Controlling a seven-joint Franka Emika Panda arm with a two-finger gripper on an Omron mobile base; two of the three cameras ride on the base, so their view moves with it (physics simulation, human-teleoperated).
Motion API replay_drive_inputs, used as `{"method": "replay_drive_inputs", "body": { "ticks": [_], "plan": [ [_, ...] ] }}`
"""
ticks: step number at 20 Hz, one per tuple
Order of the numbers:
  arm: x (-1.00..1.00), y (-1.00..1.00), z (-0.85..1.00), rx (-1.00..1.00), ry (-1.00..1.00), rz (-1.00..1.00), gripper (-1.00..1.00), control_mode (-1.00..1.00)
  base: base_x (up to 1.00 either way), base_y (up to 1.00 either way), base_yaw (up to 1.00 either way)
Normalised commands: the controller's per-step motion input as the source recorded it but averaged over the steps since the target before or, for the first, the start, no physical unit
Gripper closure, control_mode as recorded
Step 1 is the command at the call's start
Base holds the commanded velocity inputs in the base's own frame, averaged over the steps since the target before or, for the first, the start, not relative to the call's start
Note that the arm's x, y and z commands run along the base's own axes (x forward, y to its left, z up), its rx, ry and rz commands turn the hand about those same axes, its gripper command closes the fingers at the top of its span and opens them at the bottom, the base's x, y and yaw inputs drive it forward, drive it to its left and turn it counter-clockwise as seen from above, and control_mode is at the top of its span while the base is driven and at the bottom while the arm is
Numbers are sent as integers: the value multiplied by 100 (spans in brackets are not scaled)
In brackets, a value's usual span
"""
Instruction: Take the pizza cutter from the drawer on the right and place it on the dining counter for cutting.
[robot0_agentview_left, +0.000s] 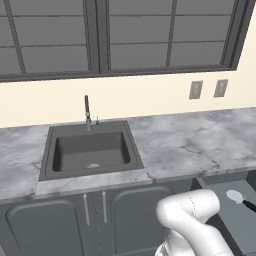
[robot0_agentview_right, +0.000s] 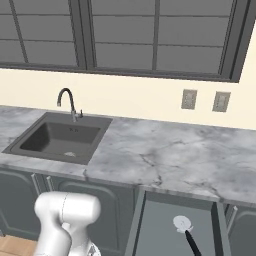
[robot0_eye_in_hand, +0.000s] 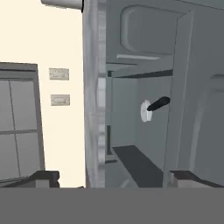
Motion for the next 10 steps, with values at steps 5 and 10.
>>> {"method": "replay_drive_inputs", "body": {
  "ticks": [5, 10],
  "plan": [
    [89, 23, 57, -1, 16, 0, -100, -100, 0, 0, 0],
    [100, 52, 13, -3, 23, 5, -100, -100, 0, 0, 0]
  ]
}}
